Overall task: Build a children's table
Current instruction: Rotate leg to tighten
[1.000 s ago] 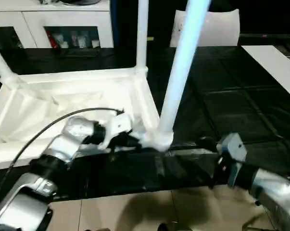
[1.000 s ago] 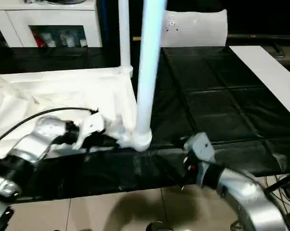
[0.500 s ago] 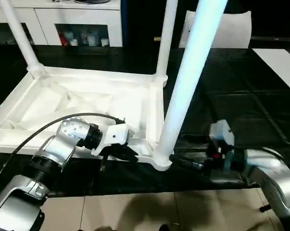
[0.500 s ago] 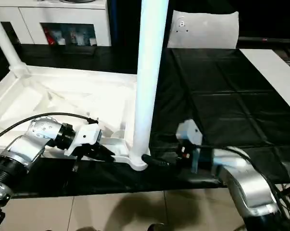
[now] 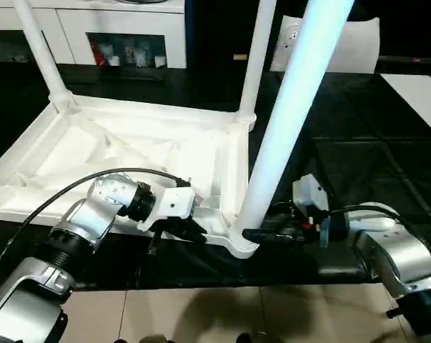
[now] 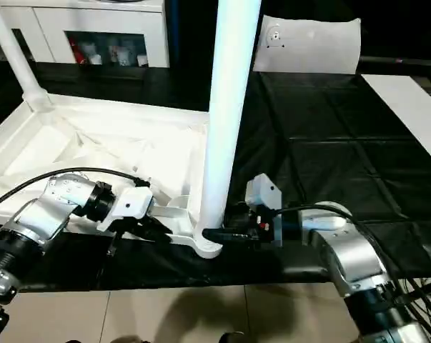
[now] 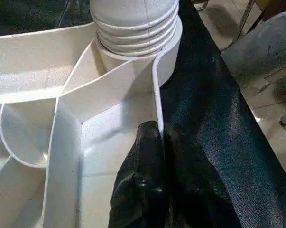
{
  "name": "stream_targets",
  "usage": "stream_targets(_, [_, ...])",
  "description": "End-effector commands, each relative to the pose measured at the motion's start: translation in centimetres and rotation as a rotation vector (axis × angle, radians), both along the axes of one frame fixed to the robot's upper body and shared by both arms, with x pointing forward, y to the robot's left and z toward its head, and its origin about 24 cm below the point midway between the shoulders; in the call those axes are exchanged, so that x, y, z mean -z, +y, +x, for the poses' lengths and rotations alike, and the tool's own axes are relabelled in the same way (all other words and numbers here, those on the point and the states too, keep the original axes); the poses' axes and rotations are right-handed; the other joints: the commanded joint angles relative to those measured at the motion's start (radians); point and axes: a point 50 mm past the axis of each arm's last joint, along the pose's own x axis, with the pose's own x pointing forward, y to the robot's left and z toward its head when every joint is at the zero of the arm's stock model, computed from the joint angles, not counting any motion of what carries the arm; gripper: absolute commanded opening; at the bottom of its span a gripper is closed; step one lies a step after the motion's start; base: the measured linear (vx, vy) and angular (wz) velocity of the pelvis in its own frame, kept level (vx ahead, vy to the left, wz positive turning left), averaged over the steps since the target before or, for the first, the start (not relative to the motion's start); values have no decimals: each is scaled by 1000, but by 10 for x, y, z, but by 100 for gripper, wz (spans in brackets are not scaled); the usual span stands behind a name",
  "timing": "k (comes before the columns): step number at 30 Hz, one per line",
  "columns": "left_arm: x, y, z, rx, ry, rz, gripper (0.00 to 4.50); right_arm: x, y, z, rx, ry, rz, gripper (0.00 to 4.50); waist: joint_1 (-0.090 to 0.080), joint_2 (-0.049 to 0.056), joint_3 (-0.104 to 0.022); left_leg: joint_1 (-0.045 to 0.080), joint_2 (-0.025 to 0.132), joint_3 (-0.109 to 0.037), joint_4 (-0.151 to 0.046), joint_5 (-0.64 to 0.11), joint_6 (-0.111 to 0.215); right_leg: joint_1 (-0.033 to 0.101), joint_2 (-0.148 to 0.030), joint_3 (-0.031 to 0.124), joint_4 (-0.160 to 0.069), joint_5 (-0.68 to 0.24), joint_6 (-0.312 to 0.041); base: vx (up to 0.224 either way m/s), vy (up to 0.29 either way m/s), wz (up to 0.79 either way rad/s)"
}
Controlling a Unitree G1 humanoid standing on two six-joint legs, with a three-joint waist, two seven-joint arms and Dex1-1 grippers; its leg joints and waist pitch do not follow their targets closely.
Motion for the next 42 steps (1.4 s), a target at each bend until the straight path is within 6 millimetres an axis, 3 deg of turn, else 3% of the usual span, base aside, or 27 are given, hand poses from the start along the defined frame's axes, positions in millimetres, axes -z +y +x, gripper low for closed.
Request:
stream_targets(1, [13, -7, -9, 109, 27, 102, 0, 1, 1, 1, -22, -10, -18, 216, -6, -5, -52, -2, 72, -15, -82, 23, 99, 52, -95, 56, -48, -98, -289, 0, 0, 0])
stream_targets(6, [16, -6, -5, 70, 13, 109, 0, 2, 3, 1, -43, -14, -19, 192, -6, -1, -47, -1, 73, -14, -86, -8, 83, 49, -92, 56, -54, -124, -280, 0, 0, 0])
stream_targets(7, [16, -6, -4, 52, 7, 104, 0, 3, 4, 0, -45, -10, -16, 191, -3, 7, -43, -1, 73, -16, -88, -28, 75, 48, -93, 57, -56, -144, -277, 0, 0, 0])
stream_targets(9, [17, -9, 0, -5, 7, 75, 0, 4, 4, -3, -36, 5, -4, 190, -3, 1, -42, 0, 73, -15, -90, -60, 62, 48, -92, 58, -62, -182, -267, 0, 0, 0])
stream_targets(10, [16, -11, 2, -42, 4, 55, 0, 4, 5, -5, -20, 17, 9, 190, -1, 13, -33, 0, 73, -16, -94, -88, 51, 44, -92, 59, -68, -218, -261, 0, 0, 0])
stream_targets(12, [15, -15, 8, -115, -1, 25, 0, 5, 7, -9, 26, 48, 41, 189, 0, 6, -31, 3, 73, -15, -97, -121, 38, 45, -90, 61, -75, -268, -244, 0, 0, 0])
stream_targets(13, [15, -16, 8, -123, 0, 22, 0, 6, 7, -9, 32, 51, 44, 189, 5, 8, -27, 10, 75, -13, -98, -145, 33, 37, -90, 63, -82, -307, -234, 0, 0, 0])
stream_targets(14, [13, -23, 16, -221, -2, -19, 0, 10, 13, -9, 123, 67, 48, 189, 2, 7, -26, 10, 73, -13, -99, -158, 31, 36, -90, 63, -84, -331, -229, 0, 0, 0])
stream_targets(15, [13, -24, 17, -231, -2, -24, 0, 11, 13, -9, 133, 69, 47, 189, 1, 11, -19, 6, 72, -15, -105, -180, 19, 35, -87, 62, -90, -382, -207, 0, 0, 0])
stream_targets(16, [12, -26, 18, -253, -1, -34, 0, 12, 15, -9, 156, 71, 45, 189, -2, 9, -16, 8, 70, -19, -106, -208, 12, 32, -88, 62, -95, -443, -185, 0, 0, 0])
stream_targets(17, [9, -40, 24, -337, 6, -100, 0, 20, 27, -9, 249, 74, 25, 189, -5, 19, -11, 5, 69, -21, -110, -227, -1, 28, -88, 63, -100, -481, -167, 0, 0, 0])
stream_targets(20, [8, -62, 31, -467, 6, -162, 0, 28, 48, -2, 431, 120, 32, 189, -21, 18, -10, -3, 64, -34, -117, -243, -7, 33, -92, 56, -109, -571, -116, 0, 0, 0])
stream_targets(23, [6, -79, 36, -576, 0, -208, 0, 30, 63, 10, 573, 150, 35, 188, -34, 19, -13, -2, 59, -33, -121, -233, 8, 32, -91, 55, -117, -559, -110, 0, 0, 0])
stream_targets(25, [5, -84, 38, -605, -1, -222, 0, 30, 67, 14, 618, 149, 30, 188, -41, 25, -17, -7, 59, -33, -124, -204, 18, 36, -90, 55, -116, -489, -130, 0, 0, 0])
stream_targets(27, [1, -95, 41, -679, -9, -255, 0, 29, 75, 26, 747, 179, 39, 188, -54, 23, -12, -6, 58, -30, -123, -230, 14, 27, -86, 55, -117, -478, -148, 0, 0, 0])
stream_targets(29, [-2, -101, 42, -704, -22, -261, 0, 26, 80, 31, 812, 185, 51, 188, -54, 23, -14, -6, 58, -30, -124, -219, 21, 30, -89, 57, -119, -465, -144, 0, 0, 0])
stream_targets(30, [-2, -101, 42, -698, -35, -254, 0, 23, 83, 32, 797, 170, 70, 223, -55, 24, -14, -5, 58, -29, -123, -216, 24, 29, -89, 59, -119, -448, -149, 0, 0, 0])
stream_targets(34, [1, -93, 41, -663, -78, -210, 0, 14, 86, 29, 735, 99, 108, 268, -50, 21, -22, -8, 61, -21, -119, -136, 57, 38, -89, 62, -104, -278, -188, 0, 0, 0])
stream_targets(36, [3, -87, 41, -666, -88, -191, 0, 15, 82, 27, 744, 90, 104, 281, -47, 19, -22, -11, 60, -19, -118, -120, 69, 42, -92, 62, -104, -278, -195, 0, 0, 0])
stream_targets(40, [7, -66, 37, -611, -100, -163, 0, 13, 58, 25, 755, 31, 116, 313, -43, 18, -30, -19, 61, -19, -114, -46, 95, 51, -91, 59, -94, -211, -202, 0, 0, 0])
stream_targets(42, [9, -56, 33, -545, -97, -157, 0, 9, 45, 23, 744, -3, 131, 329, -44, 22, -31, -20, 61, -19, -113, -22, 104, 52, -89, 57, -88, -154, -224, 0, 0, 0])
